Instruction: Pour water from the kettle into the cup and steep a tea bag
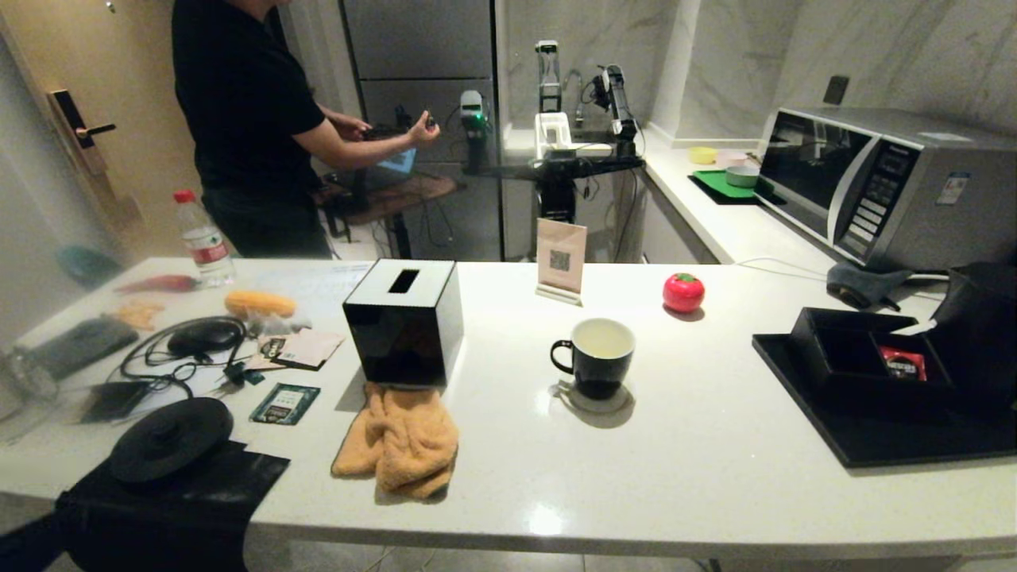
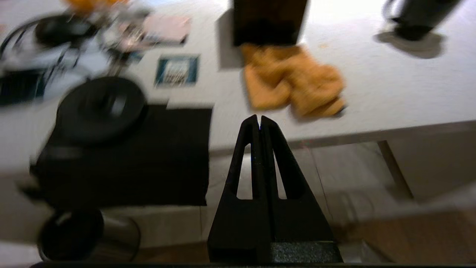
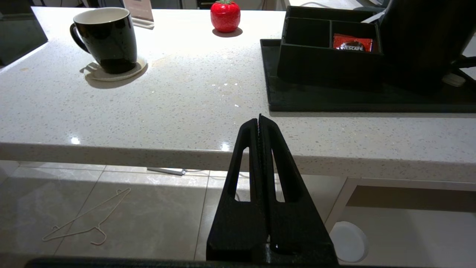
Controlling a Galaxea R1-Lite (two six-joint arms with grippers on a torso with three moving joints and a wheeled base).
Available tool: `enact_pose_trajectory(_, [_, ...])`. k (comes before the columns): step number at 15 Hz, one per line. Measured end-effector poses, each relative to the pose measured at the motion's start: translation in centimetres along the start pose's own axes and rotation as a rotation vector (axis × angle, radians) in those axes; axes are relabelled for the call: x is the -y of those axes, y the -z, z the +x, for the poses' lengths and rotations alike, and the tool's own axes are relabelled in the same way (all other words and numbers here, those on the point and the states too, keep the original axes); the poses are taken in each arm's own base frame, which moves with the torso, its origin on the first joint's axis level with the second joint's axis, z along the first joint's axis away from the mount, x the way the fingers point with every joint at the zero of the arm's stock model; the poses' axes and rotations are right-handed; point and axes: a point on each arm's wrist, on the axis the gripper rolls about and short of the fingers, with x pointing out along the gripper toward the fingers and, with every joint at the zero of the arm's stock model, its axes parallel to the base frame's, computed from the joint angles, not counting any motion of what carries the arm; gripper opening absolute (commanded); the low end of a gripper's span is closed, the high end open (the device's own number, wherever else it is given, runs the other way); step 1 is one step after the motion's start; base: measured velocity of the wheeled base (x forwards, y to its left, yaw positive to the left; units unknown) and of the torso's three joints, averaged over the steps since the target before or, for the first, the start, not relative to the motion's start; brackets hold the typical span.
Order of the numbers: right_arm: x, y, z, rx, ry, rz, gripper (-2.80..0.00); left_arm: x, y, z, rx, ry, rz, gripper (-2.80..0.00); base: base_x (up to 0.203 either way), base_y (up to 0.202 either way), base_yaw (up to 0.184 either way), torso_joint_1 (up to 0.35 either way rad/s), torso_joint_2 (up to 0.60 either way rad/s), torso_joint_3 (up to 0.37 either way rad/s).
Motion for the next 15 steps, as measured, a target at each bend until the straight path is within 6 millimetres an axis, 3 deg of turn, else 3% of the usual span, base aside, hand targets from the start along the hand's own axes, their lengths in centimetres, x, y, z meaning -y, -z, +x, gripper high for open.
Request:
enact_pose_trajectory(3, [0.0, 0.0, 0.0, 0.000, 0.000, 0.000, -2.80, 0.0, 5.7, -0.4, 0.099, -0.074, -0.028, -2.80, 0.000, 0.000, 0.000, 0.000, 0.00, 0.000])
enact_pose_trajectory(6, [0.0, 0.0, 0.0, 0.000, 0.000, 0.000, -2.80, 0.1, 9.0, -0.4, 0.189, -0.112, -0.027, -2.80, 0.000, 0.000, 0.000, 0.000, 0.00, 0.000])
enact_pose_trajectory(9, [0.0, 0.0, 0.0, 0.000, -0.001, 0.001, -2.80, 0.2, 10.2, -0.9, 0.252, -0.126, -0.028, -2.80, 0.000, 0.000, 0.000, 0.000, 0.00, 0.000])
enact_pose_trajectory(15, [0.0, 0.0, 0.0, 0.000, 0.000, 0.001, -2.80, 0.3, 10.5, -1.2, 0.301, -0.126, -0.023, -2.80, 0.000, 0.000, 0.000, 0.000, 0.00, 0.000])
